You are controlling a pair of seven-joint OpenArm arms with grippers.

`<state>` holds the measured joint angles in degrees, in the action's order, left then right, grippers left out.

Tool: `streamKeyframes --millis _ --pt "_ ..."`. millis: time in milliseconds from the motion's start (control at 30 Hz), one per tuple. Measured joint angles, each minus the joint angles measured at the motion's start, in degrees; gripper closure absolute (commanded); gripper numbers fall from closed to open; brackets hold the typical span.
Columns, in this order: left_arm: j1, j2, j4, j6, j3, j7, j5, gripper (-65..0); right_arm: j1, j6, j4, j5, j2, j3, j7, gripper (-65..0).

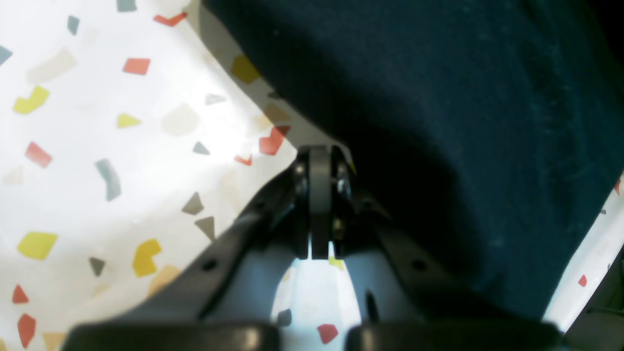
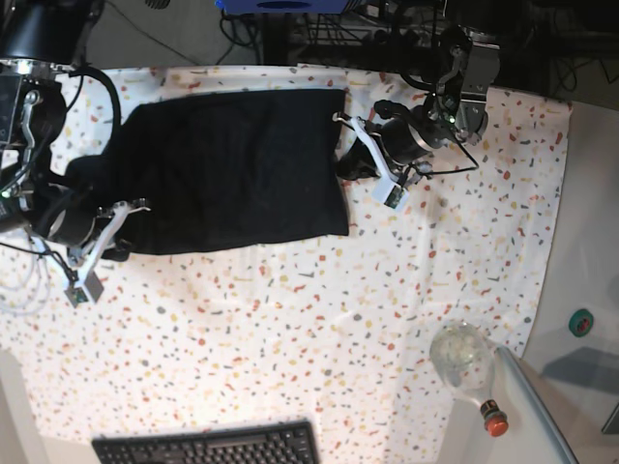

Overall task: Layout the t-shirt on the table in an organized manner, then fold the t-shirt properly
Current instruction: 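Grasp the shirt ends with both grippers and pull them inward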

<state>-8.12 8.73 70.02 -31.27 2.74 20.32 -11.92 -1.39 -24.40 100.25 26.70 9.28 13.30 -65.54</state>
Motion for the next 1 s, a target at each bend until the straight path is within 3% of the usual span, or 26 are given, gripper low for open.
streamKeyframes --millis 267,500,800,1000 --pt "0.0 0.2 0.0 0.0 0.0 0.0 -0.1 0.0 -0.5 0.0 -0.5 0.5 3.9 0.3 0.2 0.0" --pt "-1.2 0.6 3.8 1.3 -0.1 1.8 1.5 0.0 -1.1 0.0 -8.1 -0.1 5.0 2.7 4.6 0.0" --pt "-1.3 0.5 4.0 1.3 -0.1 1.8 1.6 0.0 -3.9 -0.2 9.5 1.2 2.1 2.6 3.6 0.0" --pt "-1.4 0.5 4.0 1.3 0.0 1.8 1.7 0.0 -6.3 -0.1 11.7 0.0 0.2 -0.8 1.8 0.0"
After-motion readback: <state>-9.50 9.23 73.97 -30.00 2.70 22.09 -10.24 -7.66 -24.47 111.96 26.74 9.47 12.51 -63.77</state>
